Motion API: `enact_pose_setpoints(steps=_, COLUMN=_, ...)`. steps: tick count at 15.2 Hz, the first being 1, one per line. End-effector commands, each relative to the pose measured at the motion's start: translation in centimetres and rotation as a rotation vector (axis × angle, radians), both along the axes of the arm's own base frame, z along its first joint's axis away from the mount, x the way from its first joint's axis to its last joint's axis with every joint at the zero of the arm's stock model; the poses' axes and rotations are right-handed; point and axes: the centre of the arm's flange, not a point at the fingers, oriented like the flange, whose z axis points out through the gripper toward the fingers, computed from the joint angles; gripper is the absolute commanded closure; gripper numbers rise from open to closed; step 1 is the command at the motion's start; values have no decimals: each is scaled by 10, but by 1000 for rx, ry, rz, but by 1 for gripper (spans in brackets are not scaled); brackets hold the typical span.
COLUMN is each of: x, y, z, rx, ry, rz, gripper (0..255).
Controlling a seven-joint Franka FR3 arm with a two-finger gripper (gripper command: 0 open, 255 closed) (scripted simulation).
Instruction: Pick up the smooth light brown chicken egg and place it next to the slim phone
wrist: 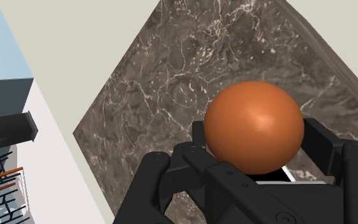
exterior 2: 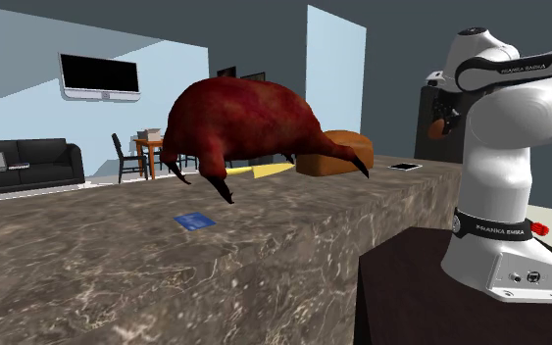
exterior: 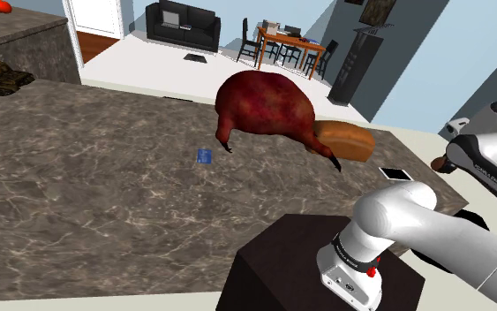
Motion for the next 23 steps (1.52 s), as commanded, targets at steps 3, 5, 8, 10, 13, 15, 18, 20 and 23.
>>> enact_pose_setpoints(steps=3, x=-2, y=-3, z=-19, rx=0, ry=1, rz=0, gripper=255)
enact_pose_setpoints(steps=5, x=-2, y=-3, z=-30, rx=0, ry=1, rz=0, gripper=255)
enact_pose_setpoints(steps=8, x=-2, y=-3, z=-46, rx=0, ry=1, rz=0, gripper=255)
enact_pose_setpoints(steps=10, x=-2, y=-3, z=-56, rx=0, ry=1, rz=0, gripper=255)
enact_pose_setpoints(steps=13, x=-2, y=-3, z=-72, rx=0, ry=1, rz=0, gripper=255)
enact_pose_setpoints(steps=15, x=-2, y=-3, z=-83, rx=0, ry=1, rz=0, gripper=255)
enact_pose_setpoints(steps=18, x=-2, y=-3, z=-98, rx=0, ry=1, rz=0, gripper=255)
enact_pose_setpoints(steps=20, x=-2, y=-3, z=-109, rx=0, ry=1, rz=0, gripper=255)
enact_pose_setpoints(steps=23, x=-2, y=-3, z=-121, rx=0, ry=1, rz=0, gripper=255)
